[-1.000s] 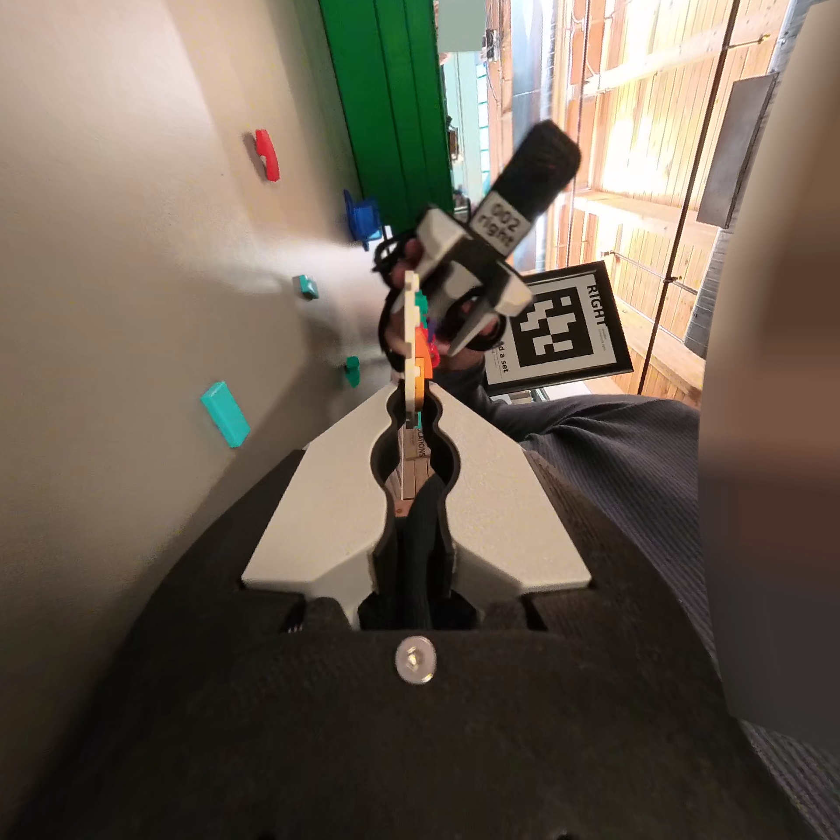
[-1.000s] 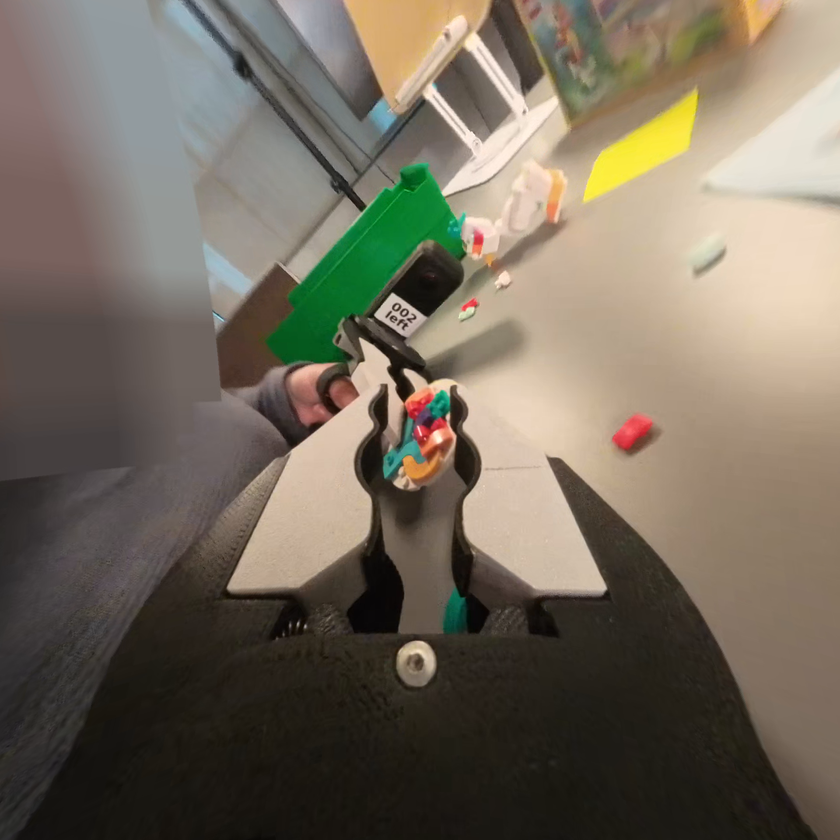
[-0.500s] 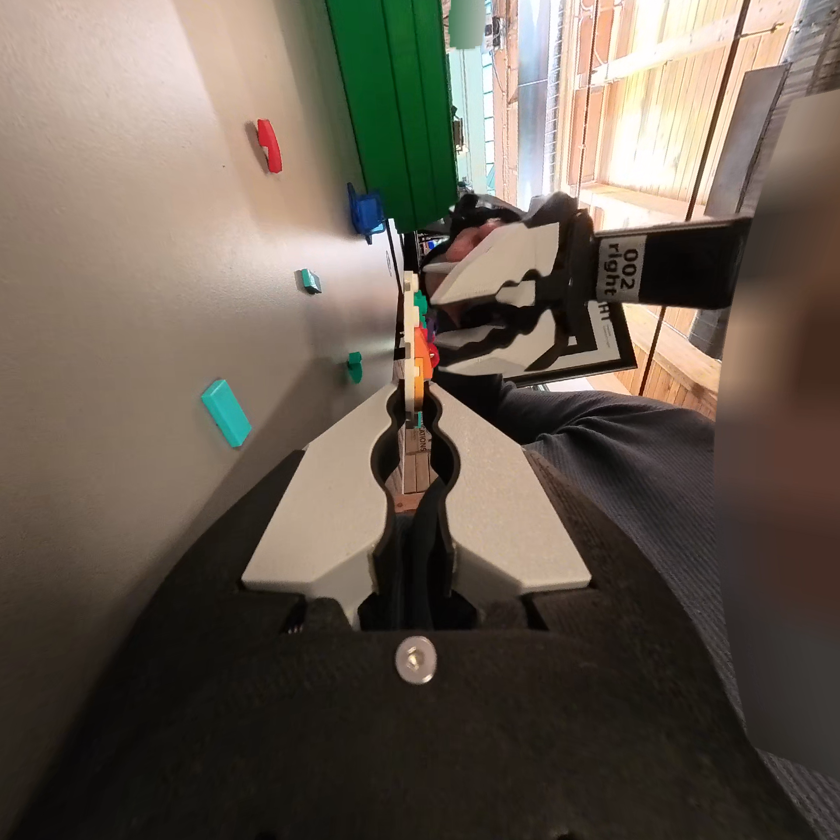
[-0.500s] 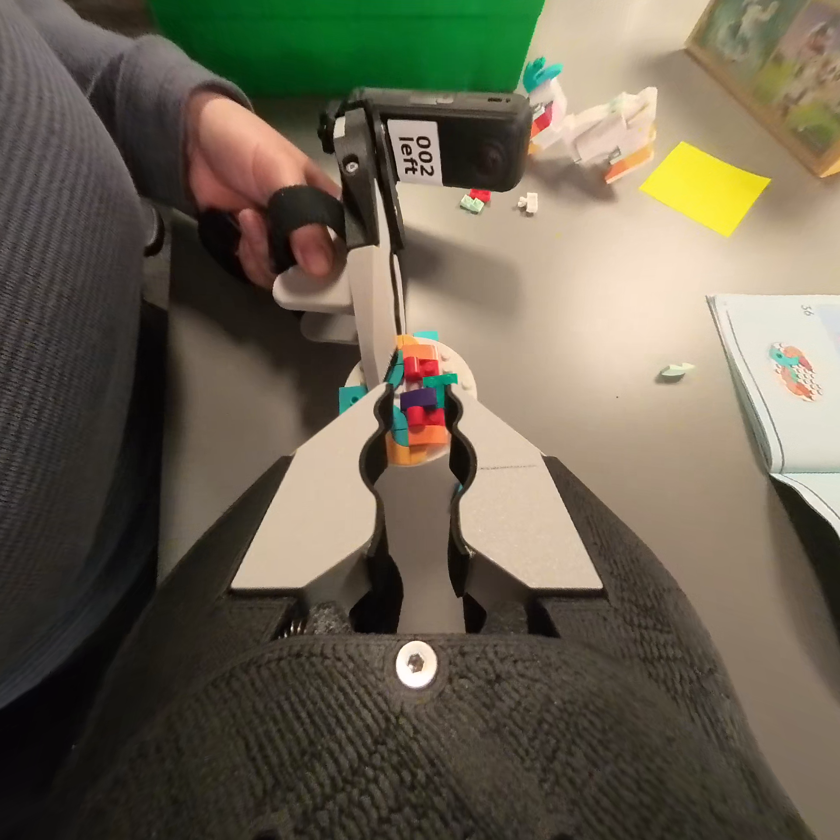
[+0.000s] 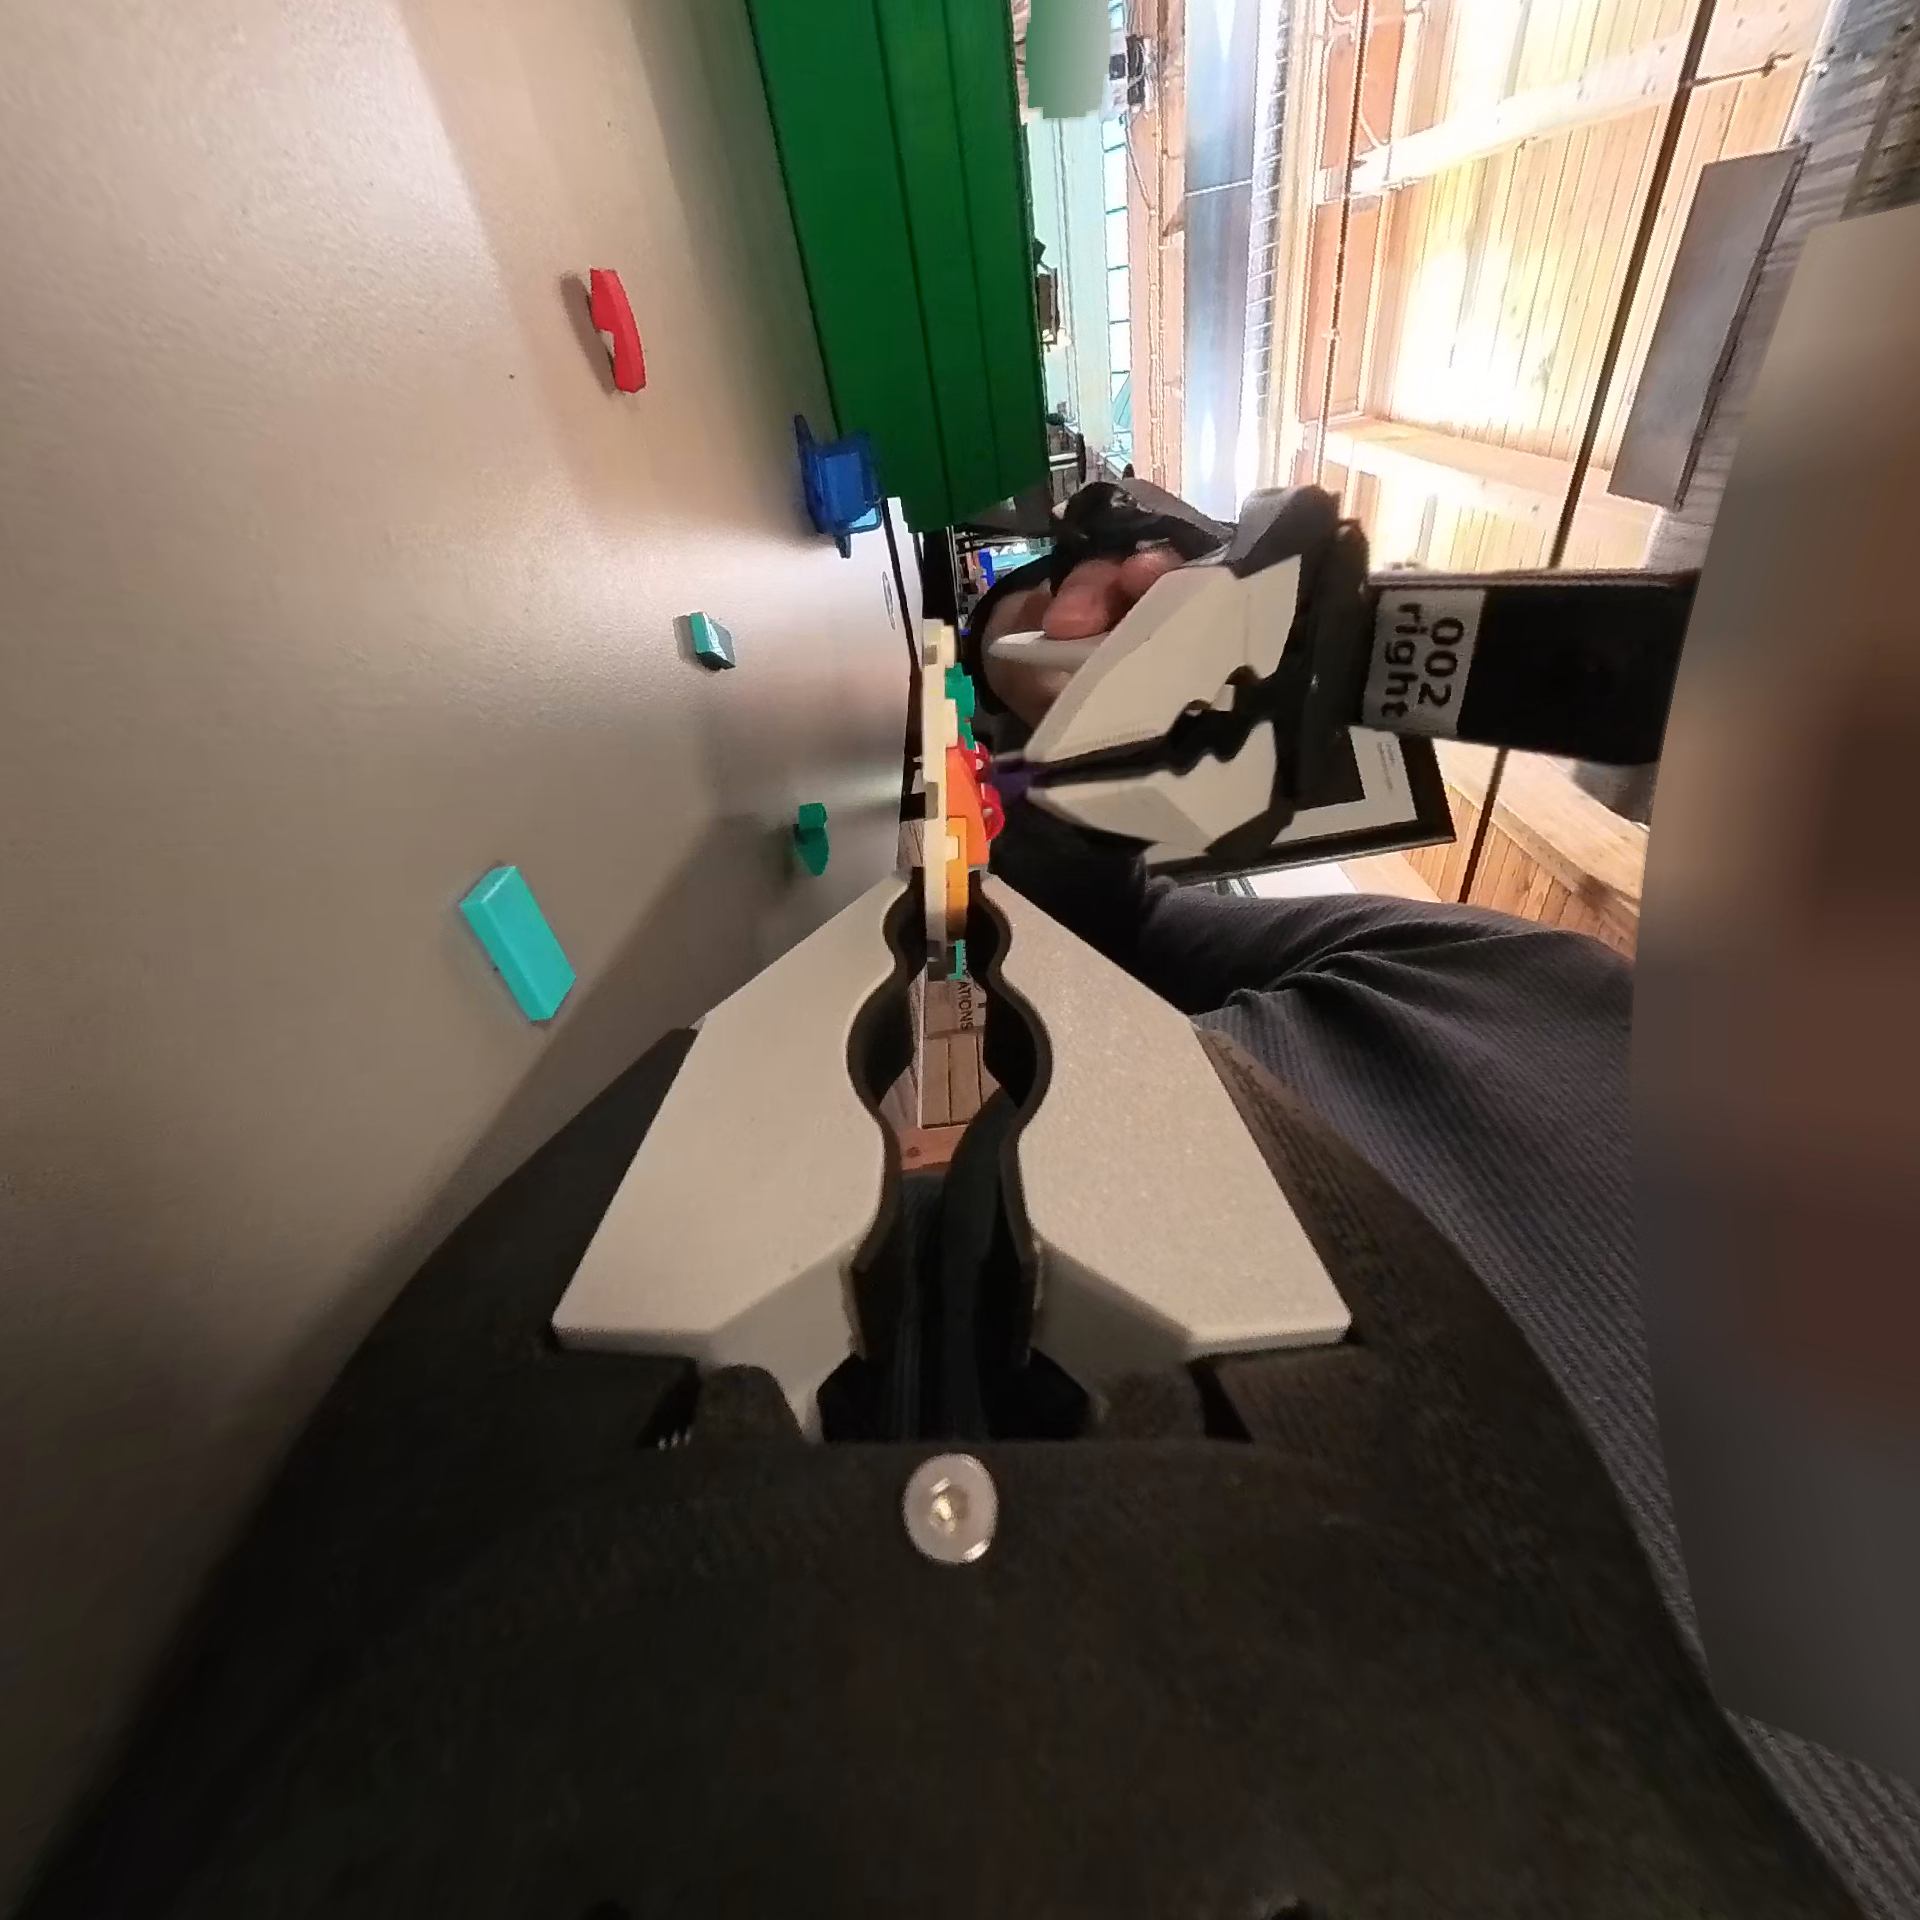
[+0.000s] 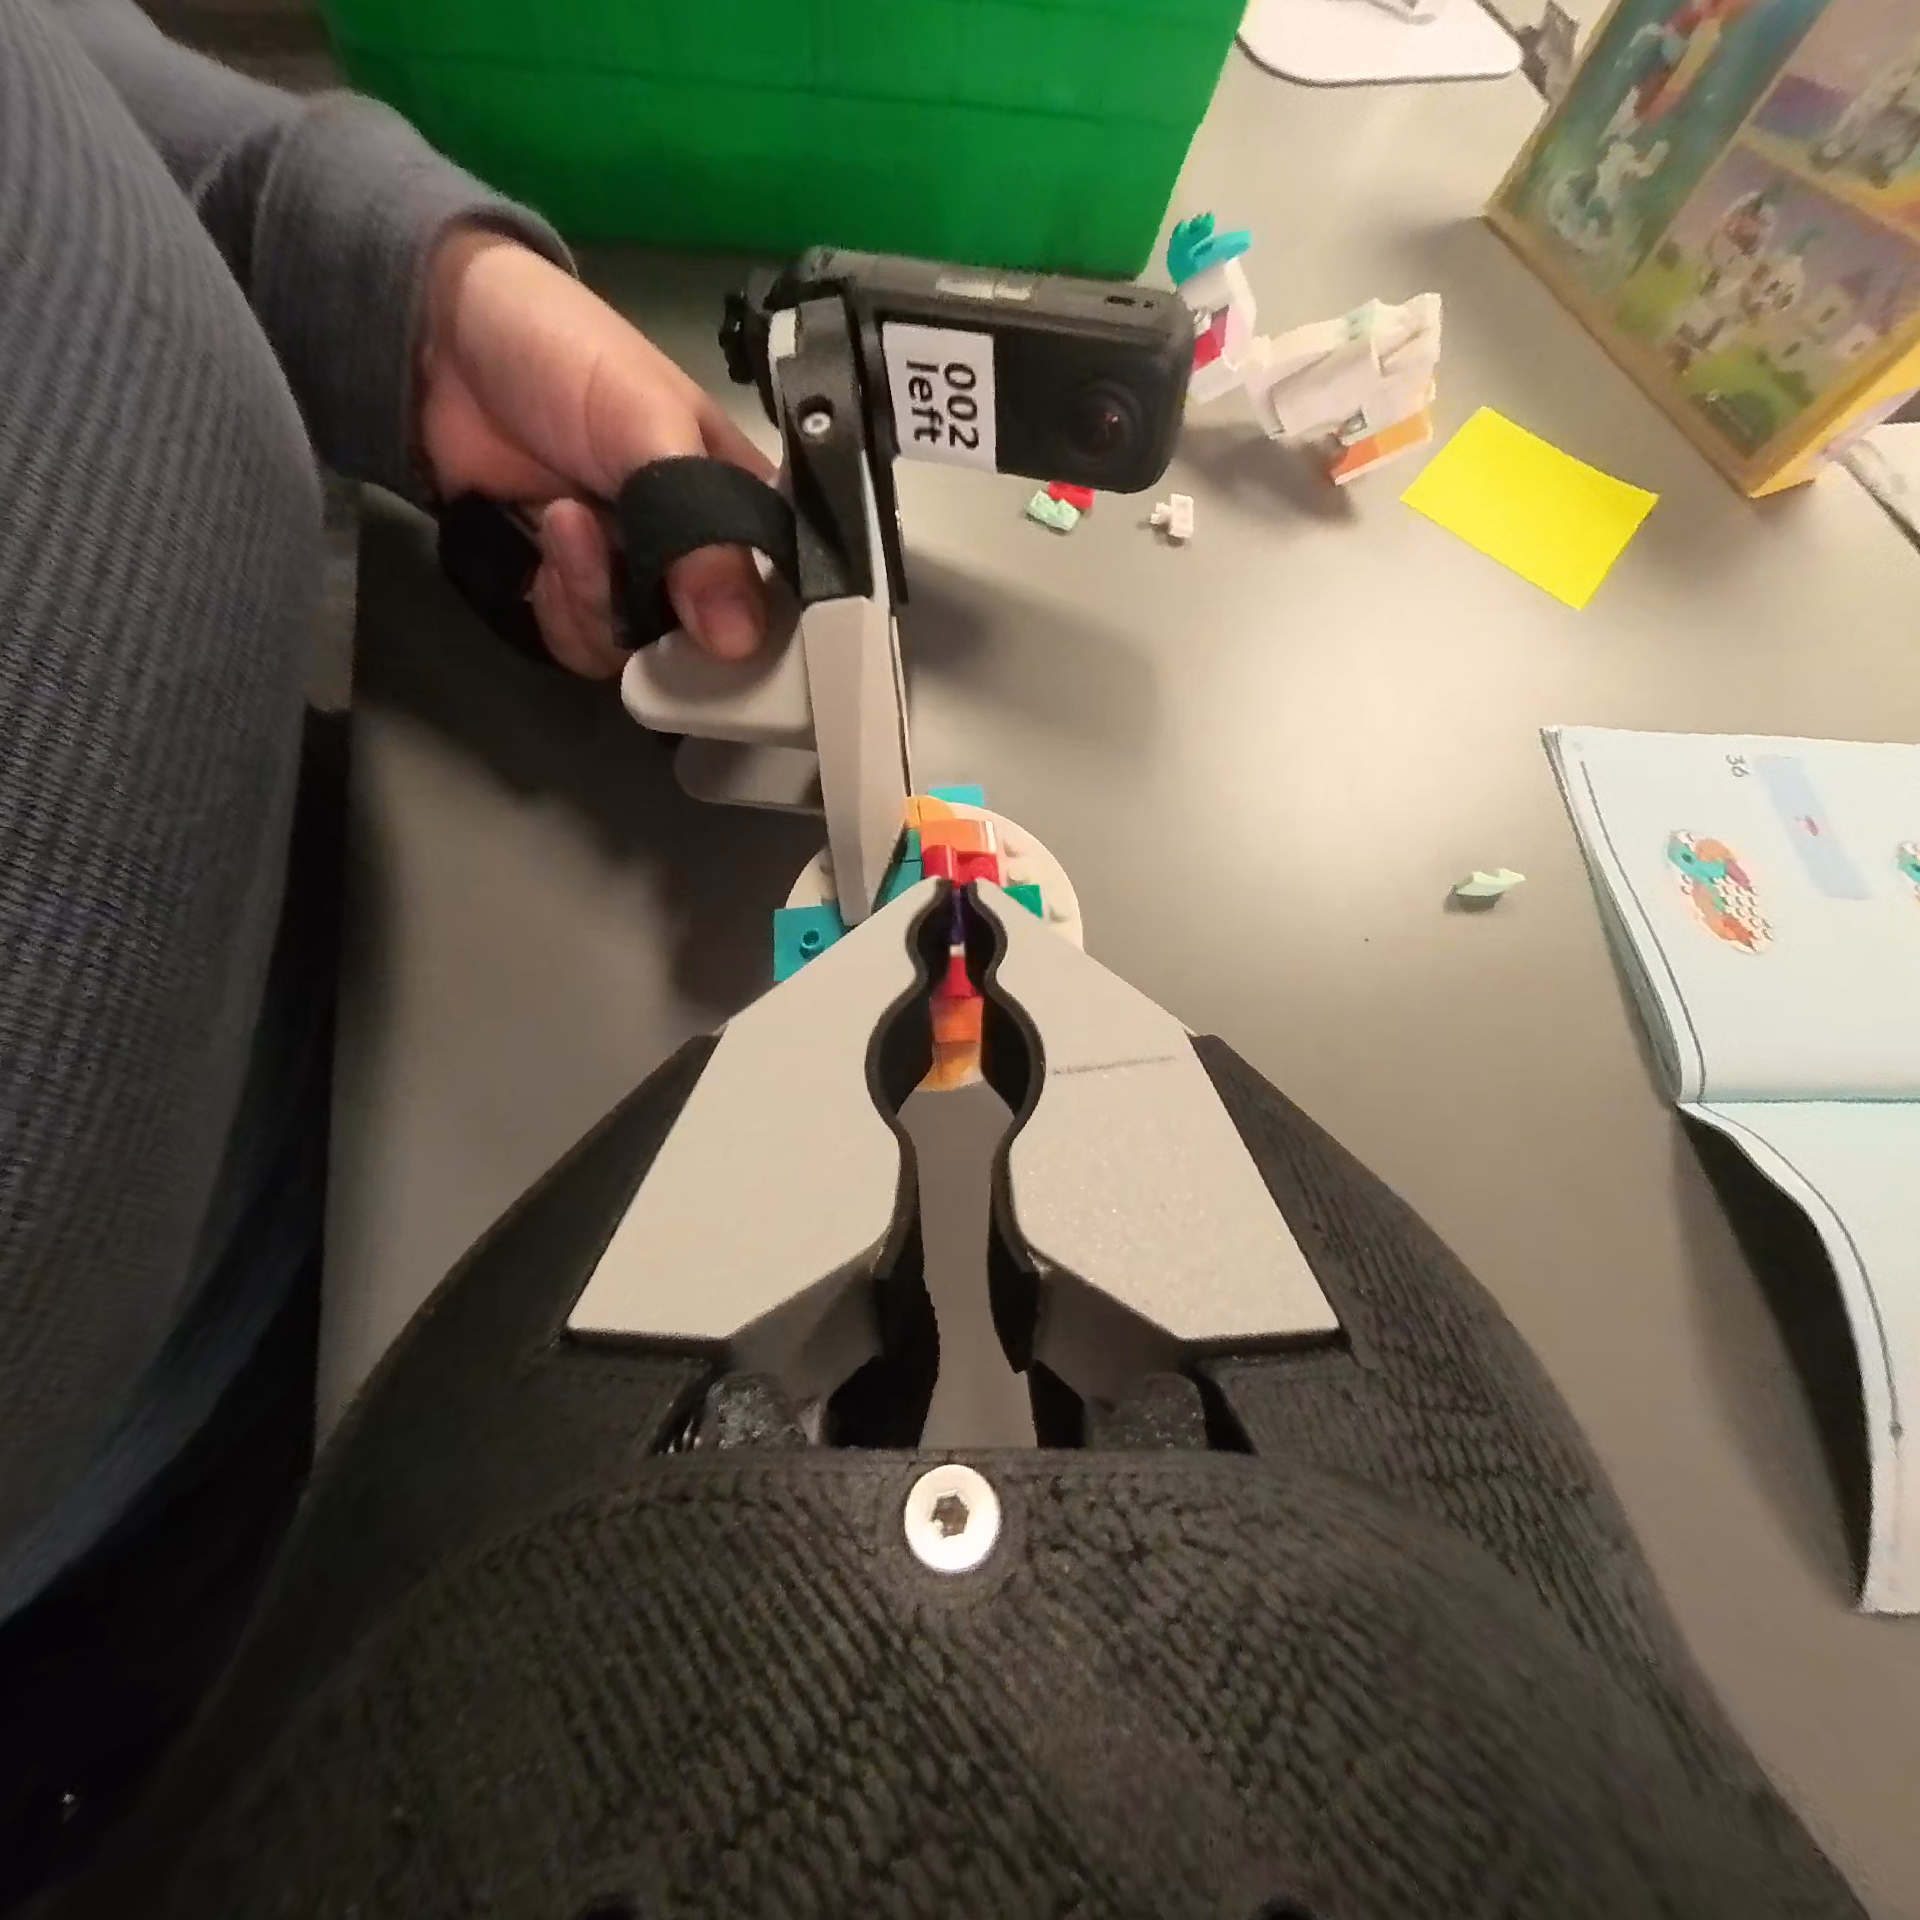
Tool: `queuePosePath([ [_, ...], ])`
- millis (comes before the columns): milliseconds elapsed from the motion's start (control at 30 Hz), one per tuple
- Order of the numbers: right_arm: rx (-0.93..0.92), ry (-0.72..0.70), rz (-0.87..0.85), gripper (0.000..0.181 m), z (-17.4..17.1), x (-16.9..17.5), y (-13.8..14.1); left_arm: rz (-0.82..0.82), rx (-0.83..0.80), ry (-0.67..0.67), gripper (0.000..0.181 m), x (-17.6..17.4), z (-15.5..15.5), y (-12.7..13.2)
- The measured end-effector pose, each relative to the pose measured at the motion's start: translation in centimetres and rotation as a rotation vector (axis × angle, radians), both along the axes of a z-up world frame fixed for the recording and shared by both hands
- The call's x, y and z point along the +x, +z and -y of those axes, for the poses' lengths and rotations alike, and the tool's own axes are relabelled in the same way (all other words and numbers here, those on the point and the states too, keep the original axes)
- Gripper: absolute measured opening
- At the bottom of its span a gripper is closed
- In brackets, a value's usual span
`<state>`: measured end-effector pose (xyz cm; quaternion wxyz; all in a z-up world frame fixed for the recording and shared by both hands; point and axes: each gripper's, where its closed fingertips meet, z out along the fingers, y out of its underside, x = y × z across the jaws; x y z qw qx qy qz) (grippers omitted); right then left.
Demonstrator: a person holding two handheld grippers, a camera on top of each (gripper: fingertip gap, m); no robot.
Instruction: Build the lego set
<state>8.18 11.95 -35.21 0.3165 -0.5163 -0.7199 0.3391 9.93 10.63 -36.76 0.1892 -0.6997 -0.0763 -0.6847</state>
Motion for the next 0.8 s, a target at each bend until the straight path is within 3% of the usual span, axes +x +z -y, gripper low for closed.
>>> queuePosePath([
  [500,-0.027,0.006,0.086,0.004,-0.2,1.5,-0.9,-0.002,-0.001,-0.004,0.005,0.1,0.0,0.0],
  [800,-0.052,0.038,0.058,0.013,0.3,1.3,0.0,-0.008,0.002,-0.006,0.005,0.1,0.1,-0.1],
])
